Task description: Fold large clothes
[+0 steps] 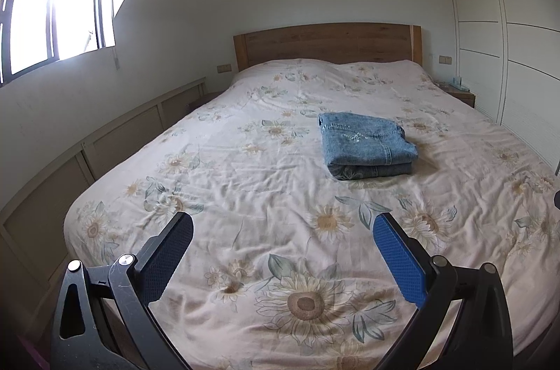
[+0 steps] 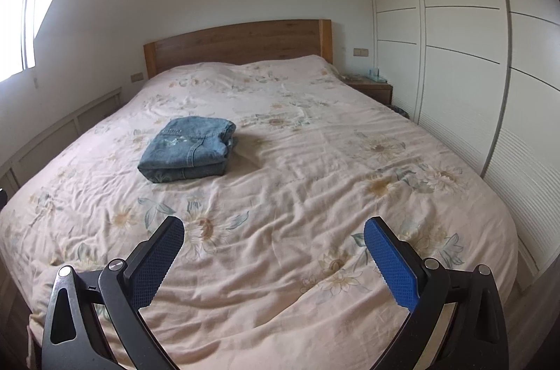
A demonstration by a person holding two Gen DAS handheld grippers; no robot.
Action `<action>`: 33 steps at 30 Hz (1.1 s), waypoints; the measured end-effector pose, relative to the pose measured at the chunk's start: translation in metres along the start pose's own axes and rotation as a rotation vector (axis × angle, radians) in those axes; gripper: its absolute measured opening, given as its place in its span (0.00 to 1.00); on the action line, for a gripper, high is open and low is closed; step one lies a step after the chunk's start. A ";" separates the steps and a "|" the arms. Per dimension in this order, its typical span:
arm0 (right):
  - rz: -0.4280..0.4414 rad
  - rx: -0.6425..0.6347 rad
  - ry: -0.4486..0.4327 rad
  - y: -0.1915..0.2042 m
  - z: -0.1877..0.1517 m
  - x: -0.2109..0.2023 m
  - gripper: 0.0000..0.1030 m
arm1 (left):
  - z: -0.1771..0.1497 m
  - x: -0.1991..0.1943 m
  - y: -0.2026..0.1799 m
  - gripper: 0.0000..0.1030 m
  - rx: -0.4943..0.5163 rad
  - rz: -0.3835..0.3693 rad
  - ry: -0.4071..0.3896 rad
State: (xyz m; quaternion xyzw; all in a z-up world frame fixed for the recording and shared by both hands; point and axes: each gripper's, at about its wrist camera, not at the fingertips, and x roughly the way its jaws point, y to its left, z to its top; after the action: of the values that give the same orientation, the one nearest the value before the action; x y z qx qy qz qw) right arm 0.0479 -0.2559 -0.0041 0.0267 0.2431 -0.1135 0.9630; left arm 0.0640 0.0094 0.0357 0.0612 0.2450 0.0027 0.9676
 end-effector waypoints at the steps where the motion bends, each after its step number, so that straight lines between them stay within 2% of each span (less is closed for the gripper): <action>1: -0.001 0.003 0.005 0.000 -0.001 0.002 1.00 | -0.002 0.003 0.000 0.99 0.000 -0.001 0.007; 9: -0.015 -0.004 0.066 0.001 -0.014 0.024 1.00 | -0.016 0.028 0.000 0.99 -0.005 -0.007 0.077; 33: -0.031 -0.032 0.169 0.005 -0.032 0.066 1.00 | -0.040 0.080 -0.002 0.99 -0.018 -0.028 0.201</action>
State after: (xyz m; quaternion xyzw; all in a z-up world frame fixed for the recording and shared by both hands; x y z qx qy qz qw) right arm 0.0911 -0.2609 -0.0637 0.0169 0.3259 -0.1217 0.9374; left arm 0.1151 0.0148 -0.0369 0.0486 0.3418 -0.0024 0.9385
